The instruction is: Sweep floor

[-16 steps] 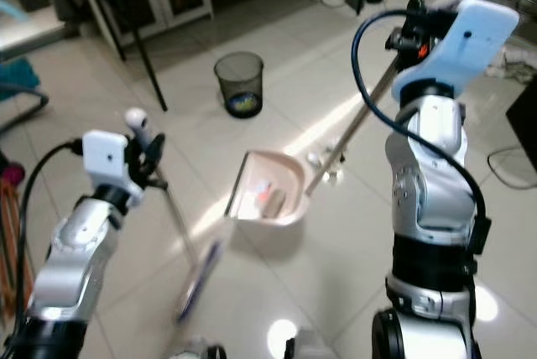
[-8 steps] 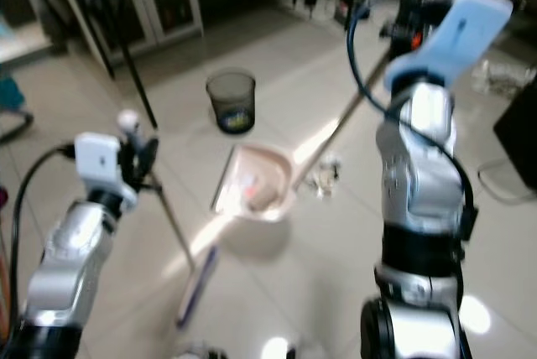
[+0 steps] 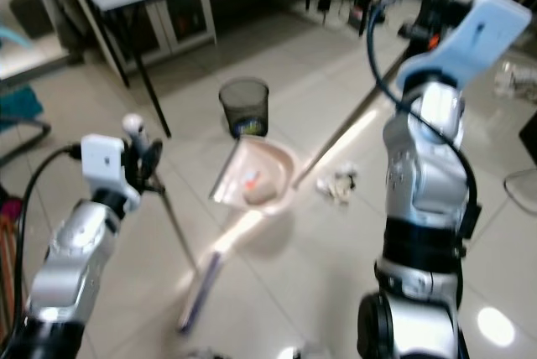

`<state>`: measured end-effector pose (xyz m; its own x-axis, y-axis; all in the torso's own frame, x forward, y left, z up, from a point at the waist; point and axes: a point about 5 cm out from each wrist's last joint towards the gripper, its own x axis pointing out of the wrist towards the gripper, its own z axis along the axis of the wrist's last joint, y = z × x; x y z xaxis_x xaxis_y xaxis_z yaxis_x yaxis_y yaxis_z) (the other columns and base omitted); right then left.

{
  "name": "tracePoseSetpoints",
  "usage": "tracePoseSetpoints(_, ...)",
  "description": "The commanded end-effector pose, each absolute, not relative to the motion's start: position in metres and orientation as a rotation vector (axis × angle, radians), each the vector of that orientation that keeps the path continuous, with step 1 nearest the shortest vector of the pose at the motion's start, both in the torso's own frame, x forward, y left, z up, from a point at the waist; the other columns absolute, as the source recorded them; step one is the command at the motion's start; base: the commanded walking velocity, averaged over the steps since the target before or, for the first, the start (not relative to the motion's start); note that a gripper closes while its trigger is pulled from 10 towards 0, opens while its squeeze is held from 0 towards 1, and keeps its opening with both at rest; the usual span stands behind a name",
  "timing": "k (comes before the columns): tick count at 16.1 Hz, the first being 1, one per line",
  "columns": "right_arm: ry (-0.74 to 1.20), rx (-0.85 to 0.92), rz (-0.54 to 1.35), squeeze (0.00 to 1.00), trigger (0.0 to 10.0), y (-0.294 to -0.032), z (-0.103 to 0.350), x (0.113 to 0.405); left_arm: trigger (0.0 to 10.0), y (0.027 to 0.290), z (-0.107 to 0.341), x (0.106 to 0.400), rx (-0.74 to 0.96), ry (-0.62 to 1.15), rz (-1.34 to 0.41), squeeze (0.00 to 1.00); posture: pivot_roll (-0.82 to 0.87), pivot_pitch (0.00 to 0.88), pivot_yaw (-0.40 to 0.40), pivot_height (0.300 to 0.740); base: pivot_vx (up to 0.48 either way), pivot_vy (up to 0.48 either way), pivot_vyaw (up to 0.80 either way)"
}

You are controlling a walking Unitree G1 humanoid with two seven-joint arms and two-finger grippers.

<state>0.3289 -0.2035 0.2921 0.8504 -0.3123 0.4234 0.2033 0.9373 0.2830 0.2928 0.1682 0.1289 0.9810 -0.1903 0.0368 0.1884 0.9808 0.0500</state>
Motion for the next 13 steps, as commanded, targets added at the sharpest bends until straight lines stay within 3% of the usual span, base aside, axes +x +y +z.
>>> tracePoseSetpoints(1,-0.569,0.209,-0.309,0.00,10.0,-0.2137,0.3093,0.3226,10.0,0.1600,0.1351,0.2959,0.035,-0.071,-0.224,0.00,-0.07,0.048,0.083,0.740,0.409,0.000,0.68)
tracePoseSetpoints(4,-0.579,0.175,-0.295,0.00,10.0,-0.2136,0.3136,0.3236,10.0,0.1601,0.1348,0.2965,0.028,-0.077,-0.205,0.00,-0.06,0.049,0.064,0.740,0.405,0.000,0.68)
tracePoseSetpoints(13,-0.569,0.183,-0.251,0.00,10.0,-0.2107,0.3132,0.3282,10.0,0.1644,0.1315,0.2921,0.029,-0.075,-0.159,0.00,-0.05,0.064,0.036,0.740,0.408,0.000,0.00)
